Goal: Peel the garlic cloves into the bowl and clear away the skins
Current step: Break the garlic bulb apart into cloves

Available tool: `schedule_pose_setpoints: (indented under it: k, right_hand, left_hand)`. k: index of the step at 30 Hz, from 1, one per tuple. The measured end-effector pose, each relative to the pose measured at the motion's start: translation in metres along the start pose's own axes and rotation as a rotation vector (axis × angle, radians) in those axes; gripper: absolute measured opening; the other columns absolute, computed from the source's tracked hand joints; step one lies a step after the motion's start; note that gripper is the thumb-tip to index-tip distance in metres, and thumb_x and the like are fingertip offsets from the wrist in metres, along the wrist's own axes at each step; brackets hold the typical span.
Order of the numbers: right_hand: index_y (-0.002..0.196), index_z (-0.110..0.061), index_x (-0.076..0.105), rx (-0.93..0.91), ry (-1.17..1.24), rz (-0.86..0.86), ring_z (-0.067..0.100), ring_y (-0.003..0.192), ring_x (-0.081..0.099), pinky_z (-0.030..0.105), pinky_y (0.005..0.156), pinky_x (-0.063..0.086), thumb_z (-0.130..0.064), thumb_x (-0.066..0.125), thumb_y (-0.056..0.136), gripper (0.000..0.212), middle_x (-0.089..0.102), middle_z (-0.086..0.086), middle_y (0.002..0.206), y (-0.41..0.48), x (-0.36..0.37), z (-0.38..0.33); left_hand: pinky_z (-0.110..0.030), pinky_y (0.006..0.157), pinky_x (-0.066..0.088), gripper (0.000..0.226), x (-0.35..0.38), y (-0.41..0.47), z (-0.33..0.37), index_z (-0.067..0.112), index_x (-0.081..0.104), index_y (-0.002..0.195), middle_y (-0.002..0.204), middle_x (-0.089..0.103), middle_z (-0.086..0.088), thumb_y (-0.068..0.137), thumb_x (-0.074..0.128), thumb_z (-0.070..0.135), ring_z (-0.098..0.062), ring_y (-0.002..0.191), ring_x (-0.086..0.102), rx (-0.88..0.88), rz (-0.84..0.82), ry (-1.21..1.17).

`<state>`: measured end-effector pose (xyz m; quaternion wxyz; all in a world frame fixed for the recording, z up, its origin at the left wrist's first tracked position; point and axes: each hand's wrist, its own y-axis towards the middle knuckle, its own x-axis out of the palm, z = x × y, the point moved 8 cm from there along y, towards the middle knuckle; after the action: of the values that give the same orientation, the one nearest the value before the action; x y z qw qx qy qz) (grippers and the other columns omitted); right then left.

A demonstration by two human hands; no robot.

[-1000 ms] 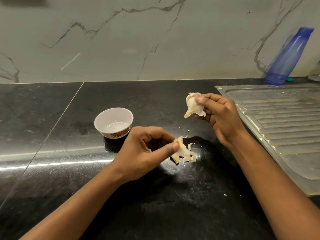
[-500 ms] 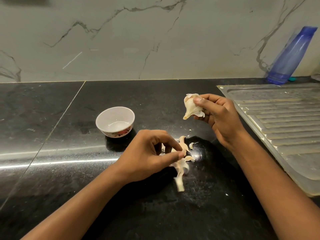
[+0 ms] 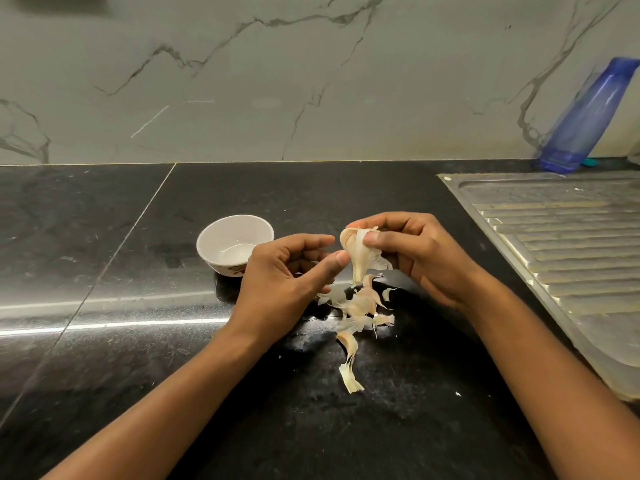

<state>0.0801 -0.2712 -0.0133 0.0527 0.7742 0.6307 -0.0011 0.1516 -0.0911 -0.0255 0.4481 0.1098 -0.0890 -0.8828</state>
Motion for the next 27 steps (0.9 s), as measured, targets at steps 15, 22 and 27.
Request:
schedule_pose_setpoints:
  k: [15,22,27]
  right_hand:
    - [0.126,-0.007,0.074,-0.071,-0.153,-0.175,0.026,0.116,0.075,0.039,0.100,0.060,-0.018,0.071,0.094,0.034,0.079,0.008,0.120,-0.007,0.017,-0.003]
    - [0.131,-0.003,0.071,-0.076,-0.180,-0.229,0.027,0.119,0.073,0.043,0.102,0.060,-0.006,0.069,0.098,0.033,0.077,0.009,0.126,-0.007,0.019,-0.001]
    - [0.124,-0.009,0.076,-0.100,-0.143,0.006,0.026,0.115,0.074,0.039,0.099,0.059,-0.015,0.068,0.100,0.026,0.079,0.007,0.118,0.001,-0.007,-0.004]
  left_hand:
    - [-0.036,0.075,0.064,0.015,0.002,-0.002,0.002,0.003,0.082,0.101,0.085,0.080,-0.013,0.091,0.079,0.013,-0.031,0.075,0.075,0.020,-0.047,-0.113]
    - [-0.035,0.070,0.064,0.016,-0.001,0.000,0.002,0.000,0.081,0.101,0.081,0.078,-0.016,0.098,0.071,0.012,-0.030,0.070,0.074,0.034,-0.029,-0.143]
    - [-0.036,0.069,0.063,0.012,-0.001,-0.001,0.003,0.006,0.082,0.102,0.082,0.079,-0.007,0.094,0.077,0.014,-0.026,0.070,0.075,0.058,0.014,-0.070]
